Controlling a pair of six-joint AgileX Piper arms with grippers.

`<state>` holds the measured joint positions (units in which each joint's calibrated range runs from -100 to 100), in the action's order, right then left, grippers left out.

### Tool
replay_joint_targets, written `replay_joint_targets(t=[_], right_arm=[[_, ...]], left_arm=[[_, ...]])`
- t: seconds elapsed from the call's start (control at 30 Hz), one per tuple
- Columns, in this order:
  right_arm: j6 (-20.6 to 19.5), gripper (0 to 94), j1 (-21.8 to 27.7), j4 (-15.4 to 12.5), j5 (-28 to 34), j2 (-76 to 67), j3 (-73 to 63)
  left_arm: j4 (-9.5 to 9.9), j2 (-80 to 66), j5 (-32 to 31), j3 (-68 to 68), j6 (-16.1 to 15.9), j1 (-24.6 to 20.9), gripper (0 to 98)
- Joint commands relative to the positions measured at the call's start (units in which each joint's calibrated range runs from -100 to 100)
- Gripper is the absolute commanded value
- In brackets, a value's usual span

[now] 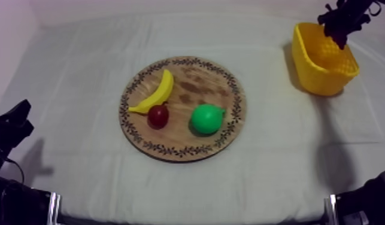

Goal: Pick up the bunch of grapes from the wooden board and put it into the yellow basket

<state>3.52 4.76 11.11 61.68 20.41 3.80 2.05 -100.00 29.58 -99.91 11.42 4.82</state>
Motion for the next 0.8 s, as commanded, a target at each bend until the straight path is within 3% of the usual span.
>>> replay_joint_targets(t=[0.0,0.1,0.27,0.37,0.77], right_arm=[[0.8,34.4,0.0,-0.7,0.1,1.6,0.1],[2.5,38.9,0.1,-2.4,-0.1,3.2,0.3],[4.8,56.8,0.3,-4.8,-1.3,5.4,0.5],[5.6,62.5,0.3,-5.6,-2.2,6.3,0.4],[4.8,63.0,0.9,-6.2,-3.8,5.2,0.0]], left_arm=[[0.02,0.0,0.0,0.0,0.0,0.0,0.1],[0.02,0.0,0.0,0.0,0.0,0.0,0.1],[0.02,0.0,0.0,0.0,0.0,0.0,0.1],[0.02,0.0,0.0,0.0,0.0,0.0,0.1],[0.02,0.0,0.0,0.0,0.0,0.0,0.1]])
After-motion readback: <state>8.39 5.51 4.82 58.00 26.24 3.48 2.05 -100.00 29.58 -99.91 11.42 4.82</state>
